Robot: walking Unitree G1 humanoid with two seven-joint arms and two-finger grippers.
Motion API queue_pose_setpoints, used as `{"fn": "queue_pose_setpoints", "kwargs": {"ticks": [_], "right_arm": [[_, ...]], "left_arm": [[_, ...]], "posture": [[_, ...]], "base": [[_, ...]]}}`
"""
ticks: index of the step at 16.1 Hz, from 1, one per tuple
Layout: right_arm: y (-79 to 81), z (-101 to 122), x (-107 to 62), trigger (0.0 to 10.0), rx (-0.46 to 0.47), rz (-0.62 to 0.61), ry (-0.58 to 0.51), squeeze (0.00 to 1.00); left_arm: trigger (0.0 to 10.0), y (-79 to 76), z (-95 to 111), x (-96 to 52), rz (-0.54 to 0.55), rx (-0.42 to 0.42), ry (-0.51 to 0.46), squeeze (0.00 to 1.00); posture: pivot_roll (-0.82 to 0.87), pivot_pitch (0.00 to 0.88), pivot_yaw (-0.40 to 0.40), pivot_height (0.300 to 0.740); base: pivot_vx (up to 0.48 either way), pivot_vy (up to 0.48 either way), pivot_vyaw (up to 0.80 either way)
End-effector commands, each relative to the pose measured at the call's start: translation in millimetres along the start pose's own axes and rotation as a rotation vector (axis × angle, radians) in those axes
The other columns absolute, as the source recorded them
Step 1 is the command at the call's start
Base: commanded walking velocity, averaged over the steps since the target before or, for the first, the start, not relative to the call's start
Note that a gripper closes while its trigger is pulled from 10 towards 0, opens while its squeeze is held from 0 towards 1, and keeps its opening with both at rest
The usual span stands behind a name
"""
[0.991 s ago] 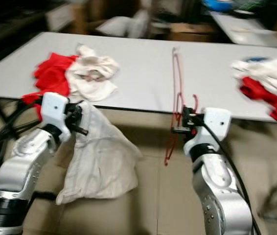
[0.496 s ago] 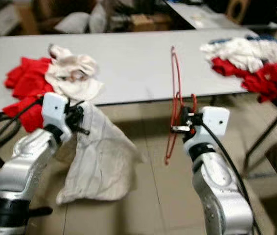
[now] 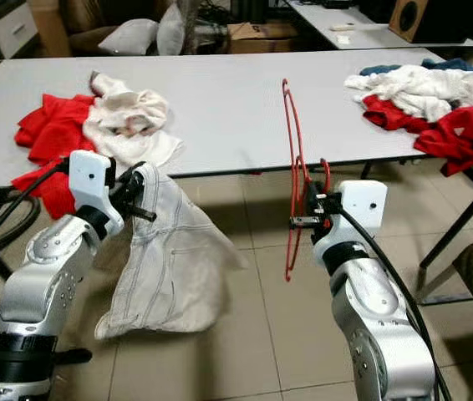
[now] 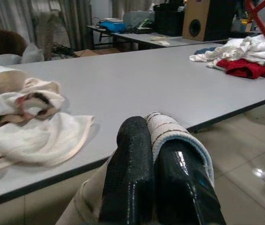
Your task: Hang hanger
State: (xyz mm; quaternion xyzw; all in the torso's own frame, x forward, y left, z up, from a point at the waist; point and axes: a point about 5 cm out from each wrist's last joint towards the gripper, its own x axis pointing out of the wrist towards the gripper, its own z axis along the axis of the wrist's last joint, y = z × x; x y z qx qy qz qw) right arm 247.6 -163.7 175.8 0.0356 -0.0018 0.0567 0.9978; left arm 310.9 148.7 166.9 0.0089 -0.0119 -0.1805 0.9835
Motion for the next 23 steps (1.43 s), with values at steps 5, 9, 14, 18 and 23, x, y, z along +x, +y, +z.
{"fn": "queue_pose_setpoints", "kwargs": {"ticks": [5,9,14,18,23], "right_arm": [[-0.3,1,4.4,10.0,-0.051,0.044,0.008,0.00],[4.2,1,5.8,10.0,-0.079,0.100,0.004,0.00],[8.3,3,7.4,10.0,-0.066,0.122,-0.021,0.00],[7.9,5,10.1,10.0,-0.064,0.112,-0.041,0.00],[7.4,10,10.9,10.0,-0.043,0.086,-0.090,0.00]], "left_arm": [[10.0,6.0,18,6.8,0.048,-0.004,-0.084,0.00],[10.0,9.3,22,8.6,0.067,-0.003,-0.101,0.00],[10.0,16.3,56,38.4,0.030,0.045,-0.181,0.00],[10.0,35.4,155,82.5,0.022,0.232,-0.369,0.00],[10.0,59.1,303,58.3,0.182,0.369,-0.690,0.00]], "posture": [[-0.04,0.000,0.017,0.740],[-0.04,0.000,0.010,0.740],[-0.04,0.000,0.002,0.740],[-0.03,0.000,0.005,0.740],[-0.03,0.000,0.024,0.740]], "base": [[0.349,0.000,-0.48],[0.355,0.000,0.00],[0.364,0.000,0.00],[0.370,0.000,0.00],[0.371,0.000,0.00]]}}
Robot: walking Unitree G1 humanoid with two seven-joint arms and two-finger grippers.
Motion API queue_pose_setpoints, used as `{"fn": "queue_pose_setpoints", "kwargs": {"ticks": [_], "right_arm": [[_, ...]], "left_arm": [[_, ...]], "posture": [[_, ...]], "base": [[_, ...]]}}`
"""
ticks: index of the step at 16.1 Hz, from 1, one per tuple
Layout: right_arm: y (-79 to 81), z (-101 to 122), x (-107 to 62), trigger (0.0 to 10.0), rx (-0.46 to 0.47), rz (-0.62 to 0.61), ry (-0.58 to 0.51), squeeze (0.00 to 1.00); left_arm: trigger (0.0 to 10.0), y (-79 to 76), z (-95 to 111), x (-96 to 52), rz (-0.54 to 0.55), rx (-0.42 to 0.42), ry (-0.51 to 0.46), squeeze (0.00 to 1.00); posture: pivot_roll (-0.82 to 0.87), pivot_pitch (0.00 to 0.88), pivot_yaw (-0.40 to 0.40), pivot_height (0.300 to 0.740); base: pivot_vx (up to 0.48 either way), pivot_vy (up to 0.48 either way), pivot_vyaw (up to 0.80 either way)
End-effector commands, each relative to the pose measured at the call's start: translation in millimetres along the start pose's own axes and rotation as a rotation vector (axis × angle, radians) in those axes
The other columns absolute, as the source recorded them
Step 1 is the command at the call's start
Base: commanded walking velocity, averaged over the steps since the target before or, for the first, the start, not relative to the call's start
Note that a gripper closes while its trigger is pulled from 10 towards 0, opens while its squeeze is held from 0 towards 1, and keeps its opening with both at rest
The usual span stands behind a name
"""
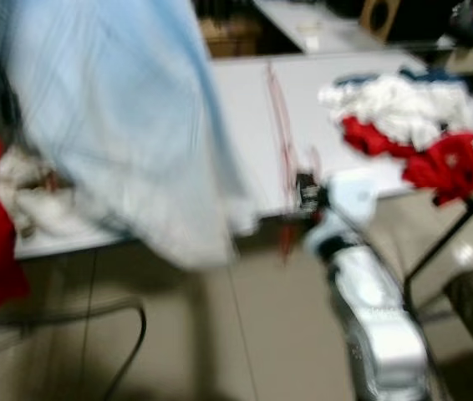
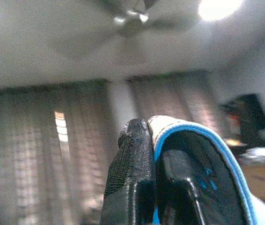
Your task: Hang hanger
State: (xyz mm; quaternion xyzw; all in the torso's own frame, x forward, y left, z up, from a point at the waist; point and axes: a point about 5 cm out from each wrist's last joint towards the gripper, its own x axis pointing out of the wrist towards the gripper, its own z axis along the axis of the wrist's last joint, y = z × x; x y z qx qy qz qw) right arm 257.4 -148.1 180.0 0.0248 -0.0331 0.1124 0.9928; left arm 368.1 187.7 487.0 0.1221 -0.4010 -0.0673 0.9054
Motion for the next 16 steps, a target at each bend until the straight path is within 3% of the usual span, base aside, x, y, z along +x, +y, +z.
{"fn": "queue_pose_setpoints", "kwargs": {"ticks": [1,3,4,5,6,9,12,14,16], "right_arm": [[-6.7,7,-0.9,10.0,-0.020,-0.028,-0.032,0.00],[-3.5,6,0.0,10.0,-0.016,-0.016,-0.031,0.00],[-1.6,5,0.4,10.0,-0.014,-0.008,-0.032,0.00],[-1.0,5,0.4,10.0,-0.014,-0.005,-0.031,0.00],[0.3,4,0.4,10.0,-0.014,0.002,-0.025,0.00],[3.3,3,0.3,10.0,-0.012,0.035,-0.014,0.00],[13.0,-5,-2.4,10.0,0.010,0.127,0.049,0.00],[14.6,-16,-1.1,10.0,-0.034,0.148,0.134,0.00],[14.4,-18,0.8,10.0,-0.041,0.148,0.140,0.00]], "left_arm": [[10.0,-13.0,-22,-3.5,-0.035,-0.004,0.072,0.00],[10.0,-18.1,-53,-17.6,-0.044,0.036,0.172,0.00],[10.0,-19.5,-82,-35.3,-0.043,0.061,0.270,0.00],[10.0,-21.1,-97,-45.6,-0.052,0.073,0.322,0.00],[10.0,-26.8,-129,-72.2,-0.093,0.114,0.441,0.00],[10.0,-26.1,-155,-98.5,-0.089,0.141,0.543,0.00],[10.0,-26.4,-156,-101.0,-0.089,0.099,0.530,0.00],[10.0,-22.5,-143,-86.8,-0.048,0.051,0.485,0.00],[10.0,-11.0,-126,-71.8,-0.033,0.125,0.449,0.00]], "posture": [[-0.03,0.000,0.023,0.740],[-0.03,0.000,0.020,0.740],[-0.03,0.000,0.020,0.740],[-0.03,0.000,0.017,0.740],[-0.03,0.000,0.014,0.740],[-0.03,0.000,0.007,0.740],[-0.03,0.000,-0.002,0.740],[-0.02,0.000,-0.002,0.740],[-0.02,0.000,-0.006,0.740]], "base": [[0.375,0.000,0.00],[0.405,0.000,0.00],[0.439,0.000,0.00],[0.469,0.000,0.00],[0.480,0.000,0.00],[0.480,0.000,0.00],[0.480,0.000,0.00],[0.480,0.000,0.00],[0.480,0.000,0.00]]}}
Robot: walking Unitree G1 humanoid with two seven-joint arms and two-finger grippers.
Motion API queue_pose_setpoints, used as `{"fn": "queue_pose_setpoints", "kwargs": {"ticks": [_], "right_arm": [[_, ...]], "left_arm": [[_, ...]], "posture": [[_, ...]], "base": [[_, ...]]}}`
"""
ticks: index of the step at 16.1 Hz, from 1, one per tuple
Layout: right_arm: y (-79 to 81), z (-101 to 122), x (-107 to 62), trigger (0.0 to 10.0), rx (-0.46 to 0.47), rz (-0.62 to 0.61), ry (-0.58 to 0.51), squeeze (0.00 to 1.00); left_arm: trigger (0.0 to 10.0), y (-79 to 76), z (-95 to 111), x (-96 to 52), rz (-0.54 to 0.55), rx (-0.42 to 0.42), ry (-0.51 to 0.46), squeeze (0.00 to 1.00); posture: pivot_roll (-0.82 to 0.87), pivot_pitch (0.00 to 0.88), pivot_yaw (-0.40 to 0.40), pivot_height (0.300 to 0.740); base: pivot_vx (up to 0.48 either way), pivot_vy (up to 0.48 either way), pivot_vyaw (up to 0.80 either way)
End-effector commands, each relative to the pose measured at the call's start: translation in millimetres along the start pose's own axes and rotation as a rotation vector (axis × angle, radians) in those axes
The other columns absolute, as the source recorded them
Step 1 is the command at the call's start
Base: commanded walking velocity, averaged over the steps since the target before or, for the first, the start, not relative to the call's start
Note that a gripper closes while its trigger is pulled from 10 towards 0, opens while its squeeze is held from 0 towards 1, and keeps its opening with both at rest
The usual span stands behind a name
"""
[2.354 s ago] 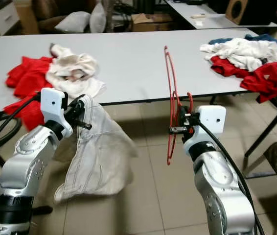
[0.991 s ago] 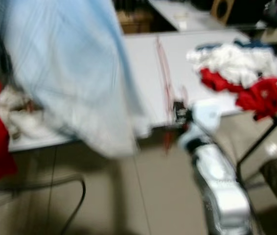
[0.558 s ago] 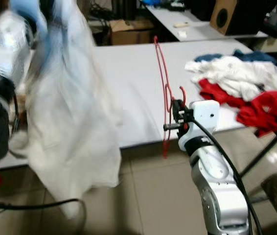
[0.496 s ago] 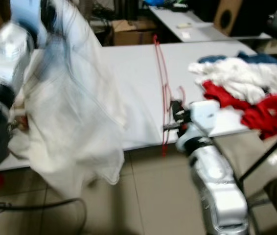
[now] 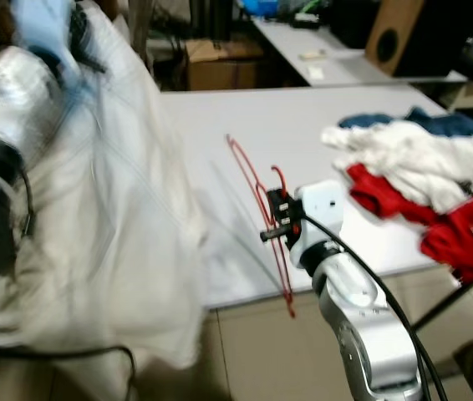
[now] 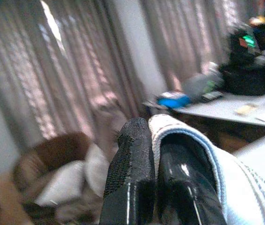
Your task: Hang hanger
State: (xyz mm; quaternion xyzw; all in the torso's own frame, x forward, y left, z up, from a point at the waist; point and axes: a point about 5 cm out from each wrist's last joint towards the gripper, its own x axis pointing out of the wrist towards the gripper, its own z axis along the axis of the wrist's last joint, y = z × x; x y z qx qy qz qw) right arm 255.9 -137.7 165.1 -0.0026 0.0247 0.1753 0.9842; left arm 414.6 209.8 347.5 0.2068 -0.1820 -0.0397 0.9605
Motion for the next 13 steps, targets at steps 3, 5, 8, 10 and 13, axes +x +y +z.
{"fn": "queue_pose_setpoints", "kwargs": {"ticks": [3,5,8,10,13], "right_arm": [[4.2,0,1.2,10.0,-0.001,0.021,0.012,0.00],[8.2,-3,-4.0,10.0,0.014,0.021,0.016,0.00],[13.1,-7,-6.9,10.0,0.019,0.040,0.028,0.00],[12.6,-6,-9.1,10.0,0.015,0.051,0.030,0.00],[7.6,-3,-10.9,10.0,0.011,0.050,0.020,0.00]], "left_arm": [[10.0,90.7,86,-8.7,0.297,0.227,-0.152,0.00],[10.0,112.1,95,-18.2,0.255,0.434,-0.070,0.00],[10.0,70.6,-9,-28.6,-0.190,0.481,0.314,0.00],[10.0,47.3,-73,-55.1,-0.398,0.450,0.533,0.00],[10.0,42.3,-124,-97.3,-0.528,0.377,0.749,0.87]], "posture": [[-0.01,0.000,0.015,0.740],[-0.01,0.000,0.041,0.740],[-0.01,0.000,0.047,0.740],[-0.03,0.000,0.040,0.740],[-0.03,0.000,0.019,0.740]], "base": [[0.447,0.000,0.00],[0.360,0.000,0.00],[0.000,0.000,0.00],[0.000,0.000,0.00],[0.000,0.000,0.00]]}}
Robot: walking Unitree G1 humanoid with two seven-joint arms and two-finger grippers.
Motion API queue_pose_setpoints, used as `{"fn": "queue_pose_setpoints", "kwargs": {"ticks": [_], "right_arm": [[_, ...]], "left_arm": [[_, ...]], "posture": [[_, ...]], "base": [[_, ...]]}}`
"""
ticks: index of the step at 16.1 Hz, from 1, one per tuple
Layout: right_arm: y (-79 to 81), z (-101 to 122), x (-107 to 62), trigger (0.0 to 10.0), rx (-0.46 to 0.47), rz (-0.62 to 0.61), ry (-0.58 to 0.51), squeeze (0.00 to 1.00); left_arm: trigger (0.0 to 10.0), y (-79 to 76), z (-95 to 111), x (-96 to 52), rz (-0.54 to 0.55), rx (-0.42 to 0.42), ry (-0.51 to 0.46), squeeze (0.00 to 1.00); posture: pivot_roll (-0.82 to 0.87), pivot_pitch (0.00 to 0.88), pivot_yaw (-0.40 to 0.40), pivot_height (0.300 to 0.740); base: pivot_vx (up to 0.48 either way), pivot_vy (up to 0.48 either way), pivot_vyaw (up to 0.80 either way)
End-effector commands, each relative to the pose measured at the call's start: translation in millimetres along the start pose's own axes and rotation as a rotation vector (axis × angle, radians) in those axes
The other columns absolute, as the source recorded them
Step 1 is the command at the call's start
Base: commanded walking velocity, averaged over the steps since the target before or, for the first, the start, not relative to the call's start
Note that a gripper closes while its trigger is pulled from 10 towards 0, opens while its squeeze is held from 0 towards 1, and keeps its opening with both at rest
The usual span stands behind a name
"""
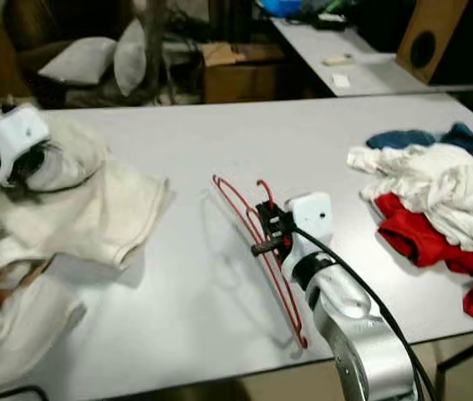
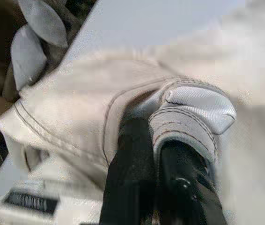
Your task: Hang hanger
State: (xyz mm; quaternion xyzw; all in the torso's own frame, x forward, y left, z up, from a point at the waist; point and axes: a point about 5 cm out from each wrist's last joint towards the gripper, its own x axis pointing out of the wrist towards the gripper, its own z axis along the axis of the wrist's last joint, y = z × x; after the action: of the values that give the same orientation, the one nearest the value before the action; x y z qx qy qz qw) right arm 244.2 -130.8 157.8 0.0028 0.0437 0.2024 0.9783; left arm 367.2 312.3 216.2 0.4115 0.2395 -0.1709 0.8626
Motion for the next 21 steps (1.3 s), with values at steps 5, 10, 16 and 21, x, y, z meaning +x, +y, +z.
{"fn": "queue_pose_setpoints", "kwargs": {"ticks": [5,10,16,21], "right_arm": [[-1.9,7,1.5,10.0,-0.012,0.036,-0.013,0.00],[-10.0,12,5.2,10.0,0.016,0.010,-0.040,0.00],[-20.9,22,4.3,10.0,0.011,-0.065,-0.089,0.00],[-35.6,26,-2.2,10.0,-0.048,-0.205,-0.108,0.00]], "left_arm": [[10.0,-2.7,-40,-41.5,-0.163,-0.151,0.066,1.00],[10.0,44.9,30,-93.1,-0.035,-0.461,-0.561,1.00],[10.0,-32.5,104,-42.8,0.035,-0.661,-0.834,0.08],[10.0,-127.3,111,-7.6,-0.026,-0.673,-0.746,0.00]], "posture": [[-0.01,0.000,-0.015,0.740],[0.02,0.000,-0.029,0.740],[-0.01,0.000,-0.019,0.740],[-0.06,0.000,0.017,0.740]], "base": [[0.000,0.000,0.00],[0.000,0.000,0.00],[0.000,0.000,0.00],[0.000,0.000,0.00]]}}
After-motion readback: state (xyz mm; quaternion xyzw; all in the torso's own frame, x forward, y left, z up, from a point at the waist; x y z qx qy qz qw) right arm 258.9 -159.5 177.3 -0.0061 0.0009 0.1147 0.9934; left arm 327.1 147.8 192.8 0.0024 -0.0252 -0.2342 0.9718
